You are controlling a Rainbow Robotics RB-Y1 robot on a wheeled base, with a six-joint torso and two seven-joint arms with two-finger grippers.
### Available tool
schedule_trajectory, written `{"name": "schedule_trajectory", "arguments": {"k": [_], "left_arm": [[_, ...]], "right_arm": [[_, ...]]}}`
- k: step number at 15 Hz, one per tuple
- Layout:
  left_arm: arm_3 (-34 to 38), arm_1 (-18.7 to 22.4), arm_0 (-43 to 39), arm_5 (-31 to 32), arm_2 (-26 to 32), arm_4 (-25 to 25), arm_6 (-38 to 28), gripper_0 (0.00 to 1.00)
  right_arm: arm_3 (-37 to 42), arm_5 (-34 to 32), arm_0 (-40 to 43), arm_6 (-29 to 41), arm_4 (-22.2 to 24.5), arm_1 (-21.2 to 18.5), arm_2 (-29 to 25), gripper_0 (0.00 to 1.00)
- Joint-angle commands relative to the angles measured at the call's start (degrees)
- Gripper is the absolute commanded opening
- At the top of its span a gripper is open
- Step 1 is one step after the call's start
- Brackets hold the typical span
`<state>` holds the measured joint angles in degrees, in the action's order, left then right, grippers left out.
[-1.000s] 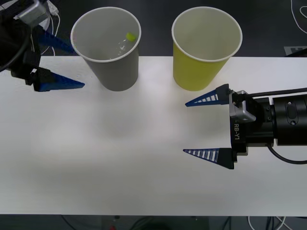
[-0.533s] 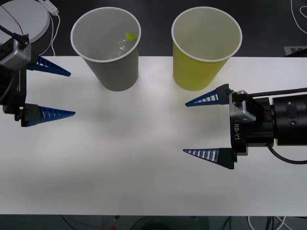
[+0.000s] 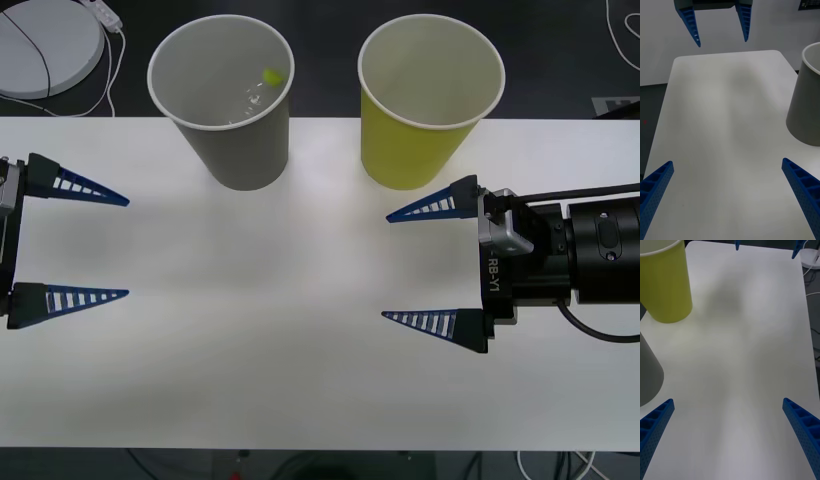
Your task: Put the can into the green bin and the plastic bottle into the gray bin
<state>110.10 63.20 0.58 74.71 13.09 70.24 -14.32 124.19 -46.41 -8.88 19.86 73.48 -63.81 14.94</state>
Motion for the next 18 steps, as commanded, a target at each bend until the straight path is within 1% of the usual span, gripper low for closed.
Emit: {"name": "schedule_trajectory", "arguments": {"k": [1,3,5,7,8,11,18], "left_arm": [[0.0,0.0,-3.1,0.7,1.9,-2.1,2.8,1.0],[-0.1,0.0,-4.1,3.5,4.4,-2.7,3.4,1.0],[-1.7,0.0,-4.3,6.9,6.6,-4.1,3.6,1.0],[-4.4,0.0,-4.2,9.2,7.1,-6.2,6.4,1.0],[-5.2,0.0,-4.3,9.4,7.1,-6.2,7.7,1.0],[-5.7,0.0,-4.3,10.1,7.2,-6.2,8.9,1.0],[-6.2,-0.2,-4.4,10.6,7.4,-6.5,9.0,1.0]], "right_arm": [[0.0,0.0,0.0,0.0,0.0,0.0,0.0,1.0],[0.0,0.0,0.0,0.0,0.0,0.0,0.0,1.0],[0.0,0.0,0.0,0.0,0.0,0.0,0.0,1.0],[0.0,0.0,0.0,0.0,0.0,0.0,0.0,1.0],[0.0,0.0,0.0,0.0,0.0,0.0,0.0,1.0],[0.0,0.0,0.0,0.0,0.0,0.0,0.0,1.0],[0.0,0.0,0.0,0.0,0.0,0.0,0.0,1.0]]}}
